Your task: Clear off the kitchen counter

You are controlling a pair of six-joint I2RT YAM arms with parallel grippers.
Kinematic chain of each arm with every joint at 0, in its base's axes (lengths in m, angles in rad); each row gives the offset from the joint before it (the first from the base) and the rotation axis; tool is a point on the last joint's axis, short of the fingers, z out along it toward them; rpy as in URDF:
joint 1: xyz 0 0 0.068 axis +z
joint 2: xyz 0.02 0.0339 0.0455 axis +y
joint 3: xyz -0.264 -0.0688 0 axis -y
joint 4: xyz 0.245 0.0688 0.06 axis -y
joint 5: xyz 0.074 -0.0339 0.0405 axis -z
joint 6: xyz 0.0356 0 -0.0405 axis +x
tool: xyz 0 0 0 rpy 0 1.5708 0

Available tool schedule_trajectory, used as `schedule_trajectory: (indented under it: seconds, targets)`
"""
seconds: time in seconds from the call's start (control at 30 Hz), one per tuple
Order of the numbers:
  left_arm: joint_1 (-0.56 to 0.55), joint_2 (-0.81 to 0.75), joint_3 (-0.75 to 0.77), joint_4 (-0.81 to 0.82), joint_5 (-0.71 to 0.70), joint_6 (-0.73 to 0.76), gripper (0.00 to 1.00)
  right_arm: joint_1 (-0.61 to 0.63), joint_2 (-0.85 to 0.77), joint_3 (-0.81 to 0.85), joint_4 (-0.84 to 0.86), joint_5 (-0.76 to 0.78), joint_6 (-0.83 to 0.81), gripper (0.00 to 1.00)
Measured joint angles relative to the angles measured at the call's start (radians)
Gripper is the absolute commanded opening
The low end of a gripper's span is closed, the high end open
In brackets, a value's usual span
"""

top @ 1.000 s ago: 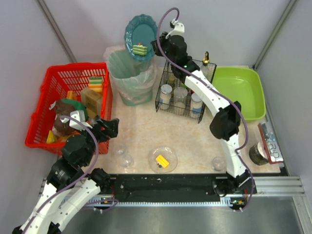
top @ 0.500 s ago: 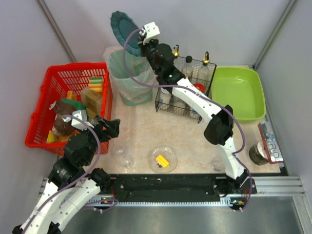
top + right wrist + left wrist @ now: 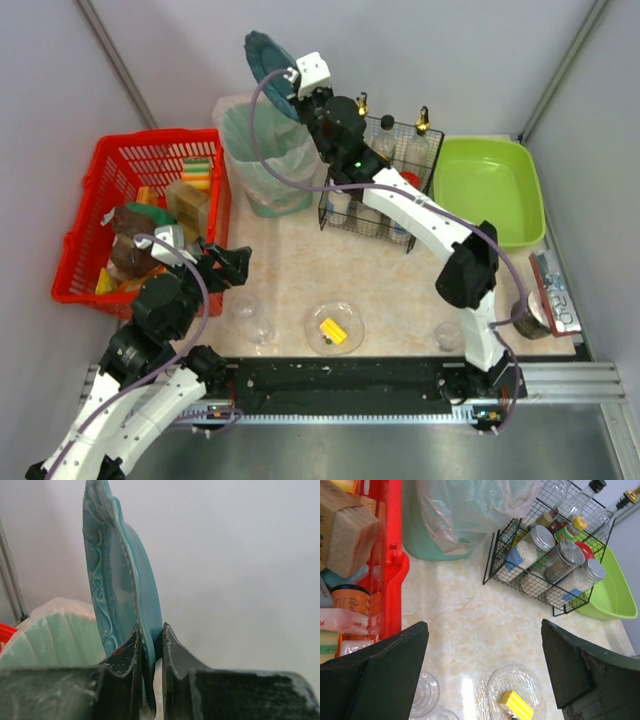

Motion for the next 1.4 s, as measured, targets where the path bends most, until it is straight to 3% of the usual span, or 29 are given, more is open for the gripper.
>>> schedule_trajectory:
  seconds: [0.27, 0.4, 0.73, 0.93, 1.17, 1.4]
  targets:
    - [0.0, 0.062, 0.005, 0.016, 0.089, 0.074, 0.97, 0.035, -0.376, -0.227, -0.074, 0.082, -0.032, 0.0]
    - [0.0, 0.104, 0.007, 0.051, 0.117, 0.095, 0.97, -0.006, -0.593, -0.306, -0.074, 0.139, -0.027, 0.0]
    - [0.0, 0.175, 0.009, 0.132, 0.21, 0.101, 0.97, -0.367, -1.003, -0.636, -0.169, 0.326, 0.172, 0.0]
    - [0.0, 0.202, 0.019, 0.154, 0.305, 0.124, 0.98, -0.592, -1.019, -0.775, -0.417, 0.251, 0.438, 0.0]
    - [0.0, 0.219, 0.047, 0.175, 0.383, 0.134, 0.98, -0.859, -0.912, -0.956, -0.667, -0.022, 0.769, 0.0]
    - [0.0, 0.219, 0.049, 0.179, 0.405, 0.137, 0.98, -0.951, -0.765, -1.026, -0.708, -0.208, 0.964, 0.0]
